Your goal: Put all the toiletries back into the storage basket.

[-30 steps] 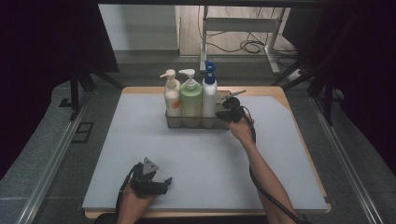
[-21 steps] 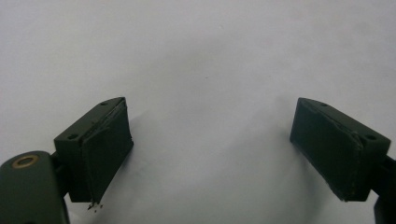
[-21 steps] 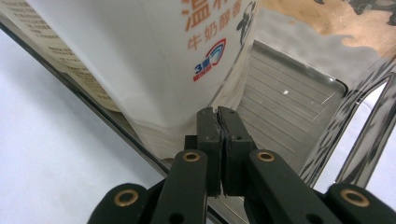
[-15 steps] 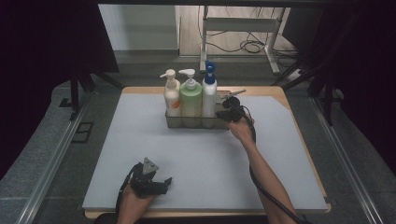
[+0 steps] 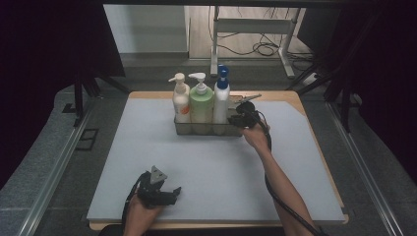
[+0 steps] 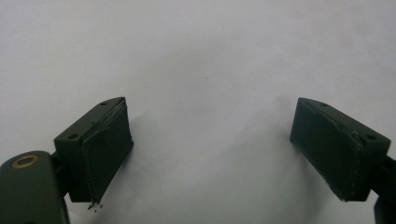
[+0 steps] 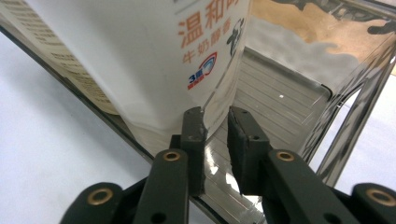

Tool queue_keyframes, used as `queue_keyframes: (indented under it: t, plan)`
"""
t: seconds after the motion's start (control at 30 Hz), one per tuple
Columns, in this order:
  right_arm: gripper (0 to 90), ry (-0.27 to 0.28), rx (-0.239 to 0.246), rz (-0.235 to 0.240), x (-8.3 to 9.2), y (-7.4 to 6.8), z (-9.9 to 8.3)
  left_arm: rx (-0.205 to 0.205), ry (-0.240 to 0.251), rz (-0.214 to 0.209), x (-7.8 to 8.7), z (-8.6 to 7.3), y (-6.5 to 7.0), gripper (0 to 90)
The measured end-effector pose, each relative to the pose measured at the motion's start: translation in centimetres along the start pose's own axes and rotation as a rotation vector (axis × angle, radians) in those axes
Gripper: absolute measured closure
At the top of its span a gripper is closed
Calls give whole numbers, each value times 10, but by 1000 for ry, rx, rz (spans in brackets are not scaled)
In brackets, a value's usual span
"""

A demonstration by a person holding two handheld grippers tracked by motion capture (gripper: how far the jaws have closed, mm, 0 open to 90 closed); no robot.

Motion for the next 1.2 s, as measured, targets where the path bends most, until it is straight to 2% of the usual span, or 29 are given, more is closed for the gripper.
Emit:
queue_keyframes:
  t: [0.1, 0.43, 0.87, 1.2]
  plan:
    - [717, 7, 12, -9, 3, 0, 0, 0, 0, 0, 0, 0, 0, 119]
    - [621, 39, 9, -26, 18, 3, 3, 0, 0, 1, 0, 0, 0, 119]
    - [426, 78, 49, 9, 43, -1, 3, -1, 0, 0, 0, 0, 0, 119]
    - [319, 89, 80, 21, 54, -8, -3, -1, 0, 1, 0, 0, 0, 119]
Point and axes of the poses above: each handheld gripper's, and its own axes: x roughly backward along the jaws, z roughly out of its top, y roughly to its right, the point moved 2 cm from there along -x, roughly forward along the jaws, and after that the axes turned 7 degrees about -z, right-handed, at the moved point
